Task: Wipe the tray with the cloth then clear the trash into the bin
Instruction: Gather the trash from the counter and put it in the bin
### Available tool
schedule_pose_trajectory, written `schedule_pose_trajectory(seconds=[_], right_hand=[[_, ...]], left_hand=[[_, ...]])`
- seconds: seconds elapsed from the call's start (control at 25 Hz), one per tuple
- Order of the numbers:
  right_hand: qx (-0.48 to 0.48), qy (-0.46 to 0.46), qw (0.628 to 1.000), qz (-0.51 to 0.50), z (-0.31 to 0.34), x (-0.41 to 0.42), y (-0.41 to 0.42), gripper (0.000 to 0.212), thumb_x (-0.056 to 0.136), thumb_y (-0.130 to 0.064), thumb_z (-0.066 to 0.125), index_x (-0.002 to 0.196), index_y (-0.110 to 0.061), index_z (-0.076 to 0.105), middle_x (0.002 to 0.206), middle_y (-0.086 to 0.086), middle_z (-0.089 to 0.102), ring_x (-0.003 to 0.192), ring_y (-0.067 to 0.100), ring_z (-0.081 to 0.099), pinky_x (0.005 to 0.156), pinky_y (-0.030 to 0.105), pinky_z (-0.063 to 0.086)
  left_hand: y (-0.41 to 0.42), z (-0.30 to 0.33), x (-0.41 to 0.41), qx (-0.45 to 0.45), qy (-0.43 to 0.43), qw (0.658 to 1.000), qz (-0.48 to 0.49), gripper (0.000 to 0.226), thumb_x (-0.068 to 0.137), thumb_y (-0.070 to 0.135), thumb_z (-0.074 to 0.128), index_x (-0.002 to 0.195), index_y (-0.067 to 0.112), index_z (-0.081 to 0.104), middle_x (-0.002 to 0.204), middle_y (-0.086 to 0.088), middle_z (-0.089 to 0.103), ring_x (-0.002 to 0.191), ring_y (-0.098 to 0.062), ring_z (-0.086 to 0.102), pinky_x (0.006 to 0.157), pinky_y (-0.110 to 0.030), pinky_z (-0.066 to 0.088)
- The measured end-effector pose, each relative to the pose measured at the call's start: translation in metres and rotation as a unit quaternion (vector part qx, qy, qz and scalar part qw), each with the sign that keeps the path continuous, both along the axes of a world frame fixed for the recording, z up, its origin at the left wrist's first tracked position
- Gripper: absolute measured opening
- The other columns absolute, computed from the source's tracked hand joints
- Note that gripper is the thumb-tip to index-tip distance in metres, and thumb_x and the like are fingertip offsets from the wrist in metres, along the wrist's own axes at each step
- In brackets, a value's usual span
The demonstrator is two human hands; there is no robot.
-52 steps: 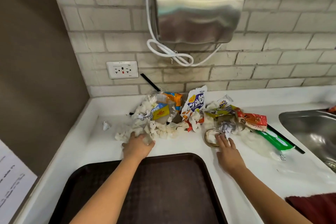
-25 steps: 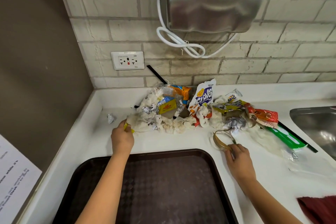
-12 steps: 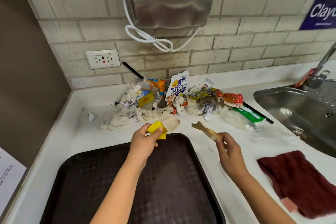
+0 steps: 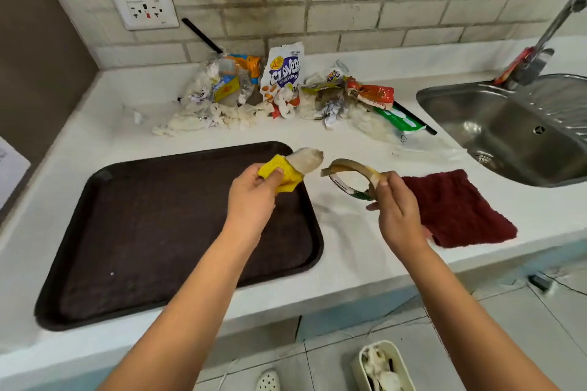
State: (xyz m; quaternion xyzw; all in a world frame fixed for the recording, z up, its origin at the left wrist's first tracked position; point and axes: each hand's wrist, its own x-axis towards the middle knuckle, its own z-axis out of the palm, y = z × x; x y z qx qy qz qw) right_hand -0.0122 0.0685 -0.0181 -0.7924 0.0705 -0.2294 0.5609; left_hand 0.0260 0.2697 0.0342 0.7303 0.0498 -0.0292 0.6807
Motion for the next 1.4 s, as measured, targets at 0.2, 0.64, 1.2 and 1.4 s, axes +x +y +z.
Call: schedule_pose_trajectory(seconds=[0.2, 0.64, 1.2, 1.4], right_hand=[[0.029, -0.006, 1.0, 0.005, -0.023, -0.091, -0.049, 0.023, 0.092, -0.025, 0.034, 0.078, -0.014, 0.049, 0.066, -0.005, 0.046, 0.061, 0.003, 0.043, 0.055, 0.032, 0.044], [0.045, 0.09, 0.992, -0.077, -0.157, -0.28, -0.127, 0.021, 0.092, -0.029, 0.036, 0.075, -0.027, 0.048, 0.059, -0.009, 0.046, 0.053, 0.002, 0.04, 0.049, 0.022, 0.033], [0.093, 0.525, 0.841, -0.085, -0.4, -0.327, -0.166, 0.022, 0.093, -0.013, 0.049, 0.109, -0.005, 0.063, 0.09, 0.004, 0.052, 0.079, 0.02, 0.046, 0.07, 0.023, 0.035], [0.083, 0.57, 0.813, -0.082, -0.446, -0.33, -0.16, 0.021, 0.094, -0.015, 0.047, 0.107, -0.011, 0.062, 0.091, 0.005, 0.055, 0.078, 0.021, 0.049, 0.066, 0.023, 0.035]], left_hand=[[-0.056, -0.017, -0.103, 0.024, 0.03, 0.998, -0.041, 0.02, 0.092, 0.011, 0.052, 0.073, 0.016, 0.058, 0.05, 0.011, 0.054, 0.04, 0.003, 0.046, 0.043, -0.007, 0.035], [-0.122, -0.179, -0.27, 0.163, 0.254, 0.944, -0.131, 0.01, 0.09, 0.011, 0.056, 0.098, 0.016, 0.056, 0.072, -0.001, 0.059, 0.052, -0.011, 0.055, 0.047, -0.014, 0.04], [-0.204, -0.362, -0.253, 0.202, 0.306, 0.911, -0.187, 0.024, 0.09, 0.002, 0.048, 0.085, 0.024, 0.056, 0.097, -0.008, 0.06, 0.066, -0.012, 0.059, 0.056, -0.02, 0.044], [-0.232, -0.431, -0.236, 0.213, 0.32, 0.903, -0.19, 0.017, 0.093, 0.004, 0.046, 0.096, 0.018, 0.056, 0.108, -0.012, 0.06, 0.068, -0.012, 0.058, 0.054, -0.017, 0.043]])
